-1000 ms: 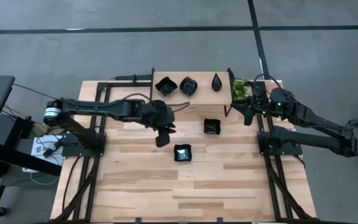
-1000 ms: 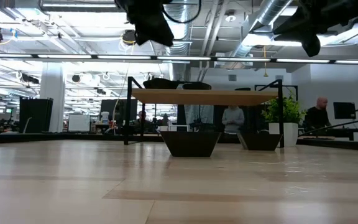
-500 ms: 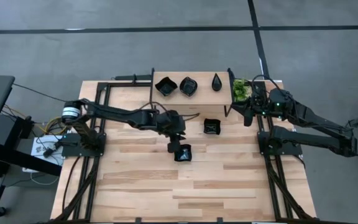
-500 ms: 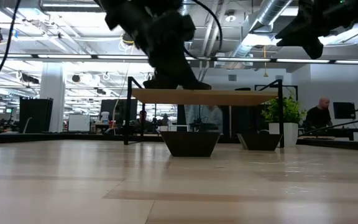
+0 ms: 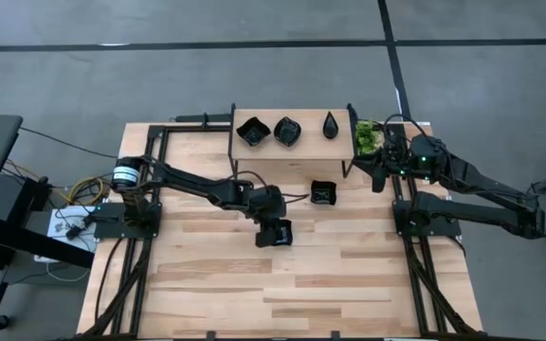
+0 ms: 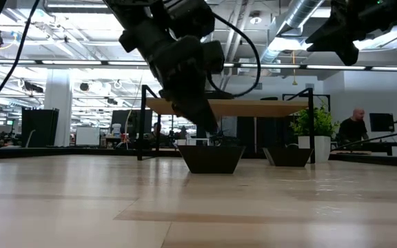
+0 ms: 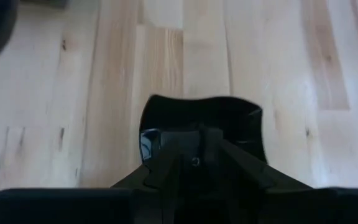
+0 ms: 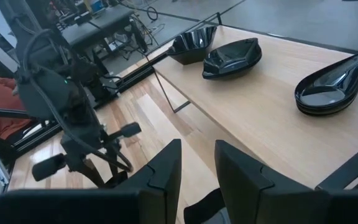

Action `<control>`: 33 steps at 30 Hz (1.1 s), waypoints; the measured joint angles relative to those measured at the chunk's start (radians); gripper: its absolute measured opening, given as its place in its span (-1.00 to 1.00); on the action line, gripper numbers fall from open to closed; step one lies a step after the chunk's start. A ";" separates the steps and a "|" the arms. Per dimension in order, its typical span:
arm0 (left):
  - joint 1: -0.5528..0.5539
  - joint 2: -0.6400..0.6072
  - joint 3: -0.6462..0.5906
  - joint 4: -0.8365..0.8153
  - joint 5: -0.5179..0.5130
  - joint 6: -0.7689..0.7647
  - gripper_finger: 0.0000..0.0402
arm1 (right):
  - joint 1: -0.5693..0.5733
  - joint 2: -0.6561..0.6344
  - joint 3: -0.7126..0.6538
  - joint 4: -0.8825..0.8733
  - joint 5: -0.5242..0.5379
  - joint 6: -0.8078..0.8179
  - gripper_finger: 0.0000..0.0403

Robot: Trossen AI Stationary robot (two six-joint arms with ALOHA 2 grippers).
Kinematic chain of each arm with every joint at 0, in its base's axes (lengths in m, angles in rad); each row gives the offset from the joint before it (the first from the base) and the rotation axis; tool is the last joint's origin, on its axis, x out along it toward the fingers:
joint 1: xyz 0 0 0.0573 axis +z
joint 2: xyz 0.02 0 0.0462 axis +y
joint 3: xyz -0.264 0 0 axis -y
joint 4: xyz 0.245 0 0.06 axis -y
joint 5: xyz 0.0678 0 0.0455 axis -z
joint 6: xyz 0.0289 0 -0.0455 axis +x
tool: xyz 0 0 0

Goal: Pick & Place Mini shaped plates
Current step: Stack the distorted square plate on top of the distorted square plates on the shelf

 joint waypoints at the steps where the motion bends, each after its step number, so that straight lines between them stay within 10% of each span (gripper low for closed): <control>1: -0.003 0.009 0.000 0.000 -0.001 0.000 -0.48 | 0.000 0.000 0.000 0.000 0.000 0.000 -0.54; 33: 0.036 0.016 -0.035 0.005 -0.081 -0.031 -0.48 | 0.000 0.000 0.000 -0.054 0.000 0.000 -0.54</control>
